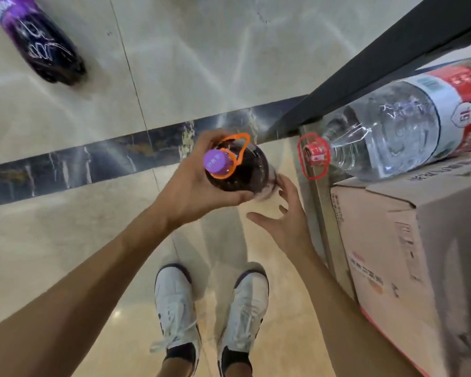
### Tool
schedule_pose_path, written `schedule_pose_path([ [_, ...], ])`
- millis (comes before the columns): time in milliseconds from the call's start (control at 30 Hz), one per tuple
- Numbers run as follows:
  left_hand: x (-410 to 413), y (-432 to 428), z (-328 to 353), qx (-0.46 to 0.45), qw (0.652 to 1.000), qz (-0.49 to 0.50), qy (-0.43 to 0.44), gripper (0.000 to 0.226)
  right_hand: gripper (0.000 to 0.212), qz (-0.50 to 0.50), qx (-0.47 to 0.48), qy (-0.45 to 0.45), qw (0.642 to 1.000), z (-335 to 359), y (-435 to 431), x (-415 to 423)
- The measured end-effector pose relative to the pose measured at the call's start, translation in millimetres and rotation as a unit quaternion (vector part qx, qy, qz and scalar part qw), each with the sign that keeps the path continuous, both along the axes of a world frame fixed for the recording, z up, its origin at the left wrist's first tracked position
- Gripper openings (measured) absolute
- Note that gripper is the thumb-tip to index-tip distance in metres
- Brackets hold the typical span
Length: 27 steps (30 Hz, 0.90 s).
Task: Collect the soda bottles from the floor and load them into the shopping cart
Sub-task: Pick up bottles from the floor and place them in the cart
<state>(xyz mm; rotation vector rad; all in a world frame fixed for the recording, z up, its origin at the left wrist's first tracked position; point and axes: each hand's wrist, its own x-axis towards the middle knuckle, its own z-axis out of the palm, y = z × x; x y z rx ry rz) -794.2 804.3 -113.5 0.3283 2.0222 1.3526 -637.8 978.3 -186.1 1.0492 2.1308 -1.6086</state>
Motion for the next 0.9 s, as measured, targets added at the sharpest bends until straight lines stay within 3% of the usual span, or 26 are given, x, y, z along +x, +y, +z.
schedule_pose_path([
  [167,-20,-35,-24,0.042,0.975,0.2,-0.085,0.083,0.112,0.146,0.105,0.062,0.982,-28,3,-43],
  [333,-31,-47,-37,0.039,0.957,0.258,-0.123,0.058,0.114,0.259,0.152,0.06,0.952,-49,11,-92],
  [467,-33,-44,-6,0.034,0.94,0.303,-0.151,0.056,0.1,0.269,0.145,0.05,0.951,-27,2,-96],
  [667,-24,-51,142,0.01,0.934,0.341,-0.106,0.068,0.099,0.203,0.096,0.057,0.973,117,-35,-77],
  [800,-25,-57,305,-0.032,0.96,0.266,-0.086,0.097,0.093,0.158,0.073,0.046,0.984,264,-53,-70],
  [900,-26,-61,443,-0.04,0.972,0.223,-0.064,0.1,0.092,0.125,0.055,0.041,0.99,381,-64,-62],
])
